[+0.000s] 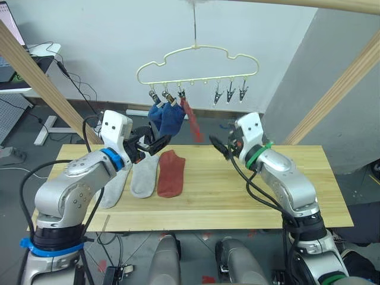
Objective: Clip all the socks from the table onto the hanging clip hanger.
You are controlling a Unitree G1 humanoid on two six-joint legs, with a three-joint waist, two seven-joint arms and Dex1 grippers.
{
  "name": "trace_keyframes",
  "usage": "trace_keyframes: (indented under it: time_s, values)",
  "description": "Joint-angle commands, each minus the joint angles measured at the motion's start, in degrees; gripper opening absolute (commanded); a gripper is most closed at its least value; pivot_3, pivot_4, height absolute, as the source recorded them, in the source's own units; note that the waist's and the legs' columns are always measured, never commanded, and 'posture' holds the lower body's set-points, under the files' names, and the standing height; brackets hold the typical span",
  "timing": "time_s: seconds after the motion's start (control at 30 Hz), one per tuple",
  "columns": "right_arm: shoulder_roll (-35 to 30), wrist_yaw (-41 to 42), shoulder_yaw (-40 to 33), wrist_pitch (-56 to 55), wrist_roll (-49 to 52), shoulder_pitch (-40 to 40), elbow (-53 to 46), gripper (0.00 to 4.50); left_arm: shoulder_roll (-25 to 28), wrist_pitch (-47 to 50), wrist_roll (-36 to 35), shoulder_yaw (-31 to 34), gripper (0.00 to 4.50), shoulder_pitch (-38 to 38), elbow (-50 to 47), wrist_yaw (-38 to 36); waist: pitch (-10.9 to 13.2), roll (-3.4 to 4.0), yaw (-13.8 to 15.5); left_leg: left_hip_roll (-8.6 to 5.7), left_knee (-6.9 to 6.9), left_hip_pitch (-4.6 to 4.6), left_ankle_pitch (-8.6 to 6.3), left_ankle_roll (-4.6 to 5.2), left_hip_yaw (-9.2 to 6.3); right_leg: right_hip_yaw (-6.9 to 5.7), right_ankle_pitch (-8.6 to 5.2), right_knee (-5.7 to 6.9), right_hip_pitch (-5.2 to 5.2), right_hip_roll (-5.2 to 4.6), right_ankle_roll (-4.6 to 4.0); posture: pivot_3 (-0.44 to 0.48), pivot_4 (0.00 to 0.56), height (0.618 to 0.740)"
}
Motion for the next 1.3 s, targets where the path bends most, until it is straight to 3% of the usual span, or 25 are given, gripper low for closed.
trace_keyframes:
  time_s: [0.03,0.33,1.3]
  values:
    - [1.3,-3.6,-0.3,-4.5,-3.1,-2.4,-0.1,2.91,0.8,-11.4,4.6,-0.7,4.5,2.7,0.3,-10.4,0.0,0.01,0.1,-0.02,-0.03,0.0,0.0,0.01,0.0,-0.01,0.0,-0.02,0.0,-0.01,0.0,0.084,0.211,0.74]
    - [8.4,-9.8,-1.7,-9.5,-4.8,-10.0,10.4,2.91,-5.0,-22.4,8.3,0.9,4.5,1.9,1.7,-12.2,0.0,0.0,0.2,0.0,-0.02,-0.08,-0.11,0.2,-0.05,-0.07,0.02,-0.11,0.0,0.0,-0.05,0.095,0.213,0.74]
    - [15.3,-13.8,-8.5,-15.6,-1.9,-20.5,26.4,2.91,-6.4,-19.9,7.0,1.6,4.5,1.7,-0.9,-9.1,0.0,0.0,0.3,0.02,-0.02,-0.07,-0.11,0.22,-0.07,-0.1,0.04,-0.06,0.0,0.0,-0.08,0.129,0.223,0.74]
